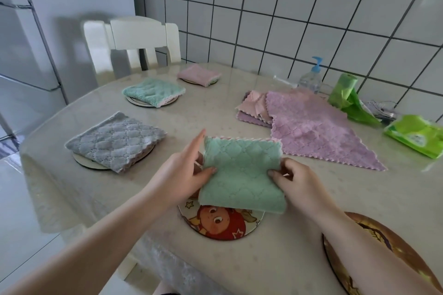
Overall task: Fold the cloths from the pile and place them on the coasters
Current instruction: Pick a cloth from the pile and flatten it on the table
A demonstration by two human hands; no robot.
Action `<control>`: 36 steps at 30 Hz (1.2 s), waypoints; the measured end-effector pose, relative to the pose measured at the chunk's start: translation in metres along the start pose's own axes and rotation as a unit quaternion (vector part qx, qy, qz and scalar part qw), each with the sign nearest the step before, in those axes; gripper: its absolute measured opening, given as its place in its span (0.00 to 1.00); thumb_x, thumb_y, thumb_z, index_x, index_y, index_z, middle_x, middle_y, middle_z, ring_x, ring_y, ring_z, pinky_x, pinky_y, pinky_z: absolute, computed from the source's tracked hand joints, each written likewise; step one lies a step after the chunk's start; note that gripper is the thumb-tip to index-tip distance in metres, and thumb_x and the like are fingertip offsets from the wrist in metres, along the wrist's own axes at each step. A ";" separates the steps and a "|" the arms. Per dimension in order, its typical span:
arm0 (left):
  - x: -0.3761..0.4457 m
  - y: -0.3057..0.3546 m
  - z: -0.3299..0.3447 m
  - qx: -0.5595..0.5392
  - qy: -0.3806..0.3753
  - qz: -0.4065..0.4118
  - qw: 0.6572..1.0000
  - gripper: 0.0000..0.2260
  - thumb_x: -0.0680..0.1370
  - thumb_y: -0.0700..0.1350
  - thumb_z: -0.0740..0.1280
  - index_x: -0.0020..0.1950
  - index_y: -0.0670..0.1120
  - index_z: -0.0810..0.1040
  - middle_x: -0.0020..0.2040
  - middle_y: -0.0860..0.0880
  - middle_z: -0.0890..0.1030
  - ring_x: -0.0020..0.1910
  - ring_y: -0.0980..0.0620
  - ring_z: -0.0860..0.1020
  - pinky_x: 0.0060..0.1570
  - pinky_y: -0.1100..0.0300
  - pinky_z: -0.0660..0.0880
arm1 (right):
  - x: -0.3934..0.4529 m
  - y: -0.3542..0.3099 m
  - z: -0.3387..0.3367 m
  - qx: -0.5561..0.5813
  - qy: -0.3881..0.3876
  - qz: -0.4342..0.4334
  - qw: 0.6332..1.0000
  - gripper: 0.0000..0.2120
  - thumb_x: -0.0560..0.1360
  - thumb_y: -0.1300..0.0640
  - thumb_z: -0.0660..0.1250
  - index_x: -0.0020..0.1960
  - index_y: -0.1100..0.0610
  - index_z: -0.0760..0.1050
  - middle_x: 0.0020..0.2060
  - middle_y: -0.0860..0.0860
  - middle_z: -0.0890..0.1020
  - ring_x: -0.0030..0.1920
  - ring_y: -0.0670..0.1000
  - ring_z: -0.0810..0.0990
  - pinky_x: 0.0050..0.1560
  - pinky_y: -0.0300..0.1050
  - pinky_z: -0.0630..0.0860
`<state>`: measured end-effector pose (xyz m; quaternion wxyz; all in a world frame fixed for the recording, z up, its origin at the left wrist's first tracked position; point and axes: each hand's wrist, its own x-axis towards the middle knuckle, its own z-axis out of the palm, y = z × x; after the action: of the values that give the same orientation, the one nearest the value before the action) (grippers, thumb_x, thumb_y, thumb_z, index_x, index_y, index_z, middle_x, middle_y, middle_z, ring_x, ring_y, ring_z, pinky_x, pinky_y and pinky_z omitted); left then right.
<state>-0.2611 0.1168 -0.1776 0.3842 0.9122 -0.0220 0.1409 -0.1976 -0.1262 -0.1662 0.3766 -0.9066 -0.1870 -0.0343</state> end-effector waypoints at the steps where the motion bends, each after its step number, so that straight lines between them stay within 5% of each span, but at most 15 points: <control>1: 0.005 -0.002 0.001 -0.009 -0.001 -0.009 1.000 0.40 0.73 0.53 0.69 0.75 0.60 0.44 0.48 0.54 0.78 0.42 0.58 0.79 0.46 0.57 0.77 | 0.005 0.002 0.002 -0.007 -0.002 0.009 1.000 0.08 0.73 0.54 0.68 0.37 0.52 0.72 0.32 0.45 0.78 0.34 0.44 0.76 0.31 0.33 0.67; 6: 0.019 -0.005 0.005 -0.015 -0.001 -0.047 0.999 0.47 0.71 0.53 0.71 0.73 0.60 0.35 0.47 0.58 0.75 0.39 0.59 0.78 0.45 0.59 0.77 | 0.021 0.013 0.012 -0.029 -0.003 0.050 0.998 0.06 0.72 0.53 0.69 0.47 0.54 0.77 0.43 0.49 0.83 0.46 0.51 0.81 0.50 0.50 0.76; 11: 0.024 -0.006 0.007 -0.014 0.003 -0.075 0.997 0.48 0.71 0.54 0.72 0.73 0.60 0.36 0.49 0.59 0.74 0.40 0.58 0.78 0.45 0.59 0.76 | 0.027 0.016 0.012 -0.017 -0.024 0.071 0.997 0.06 0.72 0.52 0.69 0.48 0.52 0.78 0.41 0.49 0.84 0.44 0.52 0.81 0.48 0.49 0.76; 16: 0.022 -0.002 0.004 0.010 0.029 -0.038 0.999 0.32 0.75 0.53 0.65 0.75 0.54 0.53 0.62 0.56 0.70 0.55 0.60 0.72 0.57 0.61 0.70 | 0.026 0.016 0.009 -0.003 -0.003 0.106 0.994 0.19 0.73 0.51 0.67 0.62 0.51 0.72 0.44 0.47 0.79 0.44 0.48 0.79 0.46 0.46 0.75; 20: 0.021 0.016 0.006 0.102 -0.065 0.036 0.992 0.21 0.80 0.51 0.58 0.72 0.52 0.64 0.72 0.54 0.66 0.71 0.56 0.63 0.69 0.60 0.58 | 0.024 -0.003 0.013 -0.137 0.010 0.002 0.991 0.22 0.76 0.50 0.61 0.69 0.52 0.67 0.63 0.49 0.72 0.62 0.48 0.71 0.65 0.45 0.67; 23: 0.025 0.021 0.021 0.182 -0.156 0.057 0.969 0.22 0.80 0.53 0.54 0.74 0.51 0.60 0.76 0.53 0.58 0.75 0.54 0.52 0.74 0.50 0.50 | 0.021 -0.027 0.025 -0.207 -0.065 -0.051 0.975 0.24 0.78 0.50 0.57 0.73 0.51 0.61 0.73 0.49 0.61 0.73 0.48 0.57 0.73 0.51 0.54; 27: 0.026 0.012 0.030 0.252 -0.199 0.049 0.946 0.24 0.80 0.57 0.48 0.76 0.55 0.50 0.77 0.56 0.48 0.75 0.56 0.42 0.74 0.45 0.43 | 0.017 -0.026 0.037 -0.273 -0.176 0.003 0.946 0.27 0.79 0.43 0.47 0.76 0.47 0.47 0.76 0.45 0.46 0.75 0.46 0.43 0.73 0.61 0.43; 36: 0.022 0.007 0.021 0.274 -0.191 -0.014 0.943 0.33 0.75 0.68 0.44 0.76 0.55 0.42 0.77 0.50 0.42 0.76 0.53 0.42 0.74 0.46 0.41 | 0.003 -0.010 0.035 -0.284 -0.149 0.041 0.946 0.33 0.75 0.34 0.41 0.76 0.47 0.41 0.76 0.47 0.40 0.76 0.48 0.41 0.74 0.59 0.42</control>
<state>-0.2362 0.0982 -0.1809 0.1105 0.9921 -0.0424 -0.0406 -0.2006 -0.0945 -0.1842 0.0725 -0.9777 -0.1863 0.0647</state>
